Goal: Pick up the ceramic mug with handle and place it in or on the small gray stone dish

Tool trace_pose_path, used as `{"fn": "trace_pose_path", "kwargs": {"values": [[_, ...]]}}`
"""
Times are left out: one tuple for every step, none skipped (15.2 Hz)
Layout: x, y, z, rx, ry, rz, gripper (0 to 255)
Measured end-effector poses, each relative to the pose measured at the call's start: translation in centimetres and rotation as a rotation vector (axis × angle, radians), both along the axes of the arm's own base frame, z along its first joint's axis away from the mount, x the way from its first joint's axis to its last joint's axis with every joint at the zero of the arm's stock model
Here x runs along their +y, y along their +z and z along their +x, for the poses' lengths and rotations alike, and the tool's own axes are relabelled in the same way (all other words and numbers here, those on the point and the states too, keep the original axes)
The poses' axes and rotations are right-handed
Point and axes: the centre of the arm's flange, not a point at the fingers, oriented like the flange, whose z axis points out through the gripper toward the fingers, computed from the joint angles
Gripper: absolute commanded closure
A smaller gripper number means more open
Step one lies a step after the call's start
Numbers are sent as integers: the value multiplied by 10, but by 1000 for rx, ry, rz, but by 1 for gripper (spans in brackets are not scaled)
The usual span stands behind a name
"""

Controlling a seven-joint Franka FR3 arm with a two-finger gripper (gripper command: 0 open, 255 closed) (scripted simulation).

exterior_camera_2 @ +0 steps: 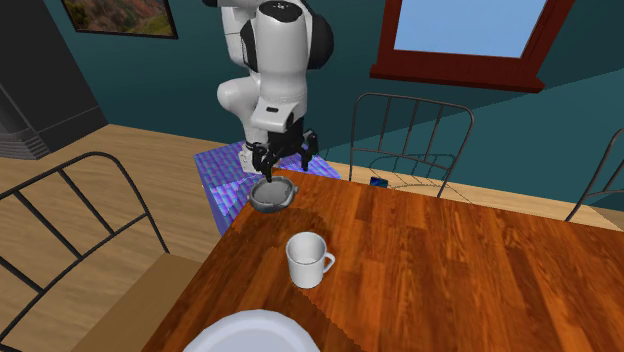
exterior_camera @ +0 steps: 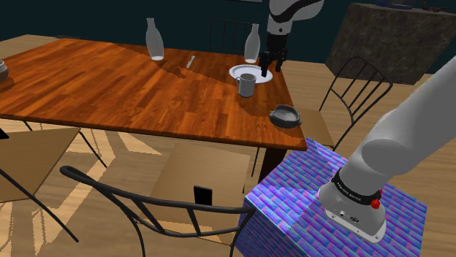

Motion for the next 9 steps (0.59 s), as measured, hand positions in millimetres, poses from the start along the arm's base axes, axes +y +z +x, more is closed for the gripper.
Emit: {"fn": "trace_pose_path", "kwargs": {"values": [[-7,-5,10,-4,-5,5,0],[-13,-10,19,-7,-10,10,0],[-22,-15,27,-11,-15,15,0],[-29,-20,37,-14,-20,19,0],[-36,-27,48,-18,-25,24,0],[-40,-31,61,-21,-30,29,0],[-45,-35,72,-25,-35,34,0],[-52,-41,82,-29,-40,39,0],[-59,-46,89,-31,-45,44,0]]}}
